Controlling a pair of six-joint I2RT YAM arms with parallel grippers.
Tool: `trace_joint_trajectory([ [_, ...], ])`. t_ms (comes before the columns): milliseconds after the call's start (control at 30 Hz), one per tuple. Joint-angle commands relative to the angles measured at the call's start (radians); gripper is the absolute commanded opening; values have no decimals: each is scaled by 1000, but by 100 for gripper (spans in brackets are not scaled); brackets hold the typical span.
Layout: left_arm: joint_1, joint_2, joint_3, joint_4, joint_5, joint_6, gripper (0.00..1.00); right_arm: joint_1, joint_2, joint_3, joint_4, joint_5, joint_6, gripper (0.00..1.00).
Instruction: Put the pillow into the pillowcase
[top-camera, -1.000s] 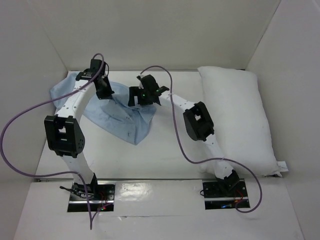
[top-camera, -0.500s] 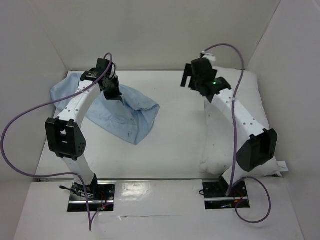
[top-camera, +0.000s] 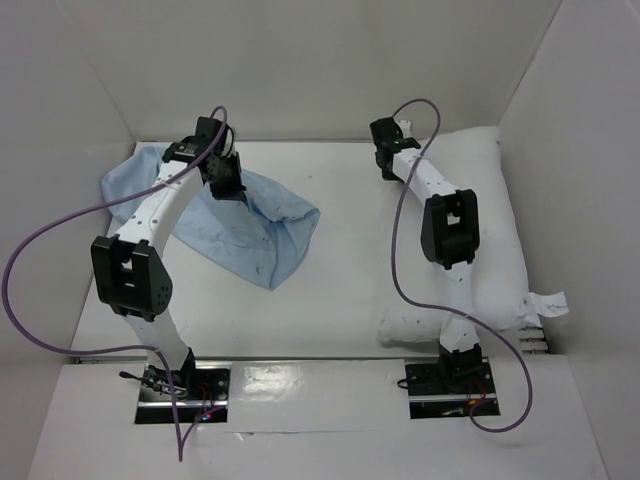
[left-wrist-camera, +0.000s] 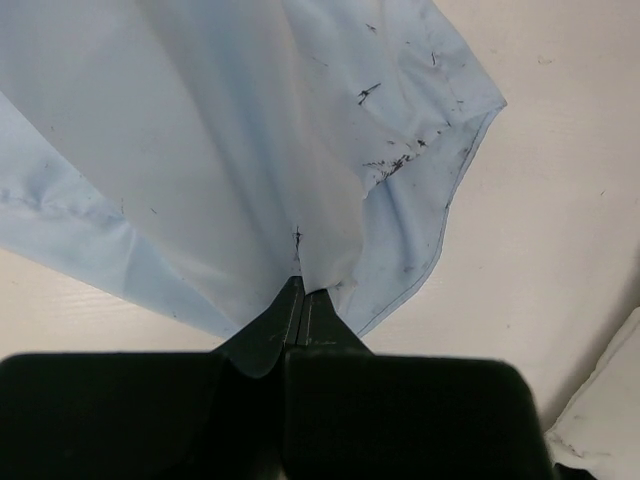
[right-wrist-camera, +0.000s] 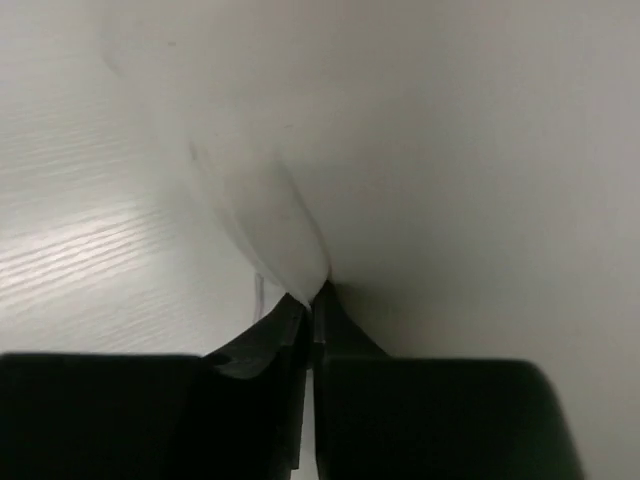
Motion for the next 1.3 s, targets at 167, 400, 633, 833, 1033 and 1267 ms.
trace_joint_trajectory([
  [167, -7, -62, 27, -5, 1, -2, 0, 143, -190, -223, 272, -242, -224, 0],
  [400, -7, -71, 27, -5, -19, -13, 0, 324, -478, -542, 466, -371, -293, 0],
  [633, -7, -82, 27, -15, -19, -13, 0, 419, -754, -796, 369, -222, -174, 0],
  [833, -7, -91, 18, -15, -29, -13, 0, 445, -873, -878, 196, -203, 7, 0],
  [1033, -7, -111, 18, -38, -28, -2, 0, 496, -919, -800, 122, -207, 65, 95],
  [1267, -7, -129, -1, -38, -37, -2, 0, 476, -605, -395, -57, -135, 231, 100],
])
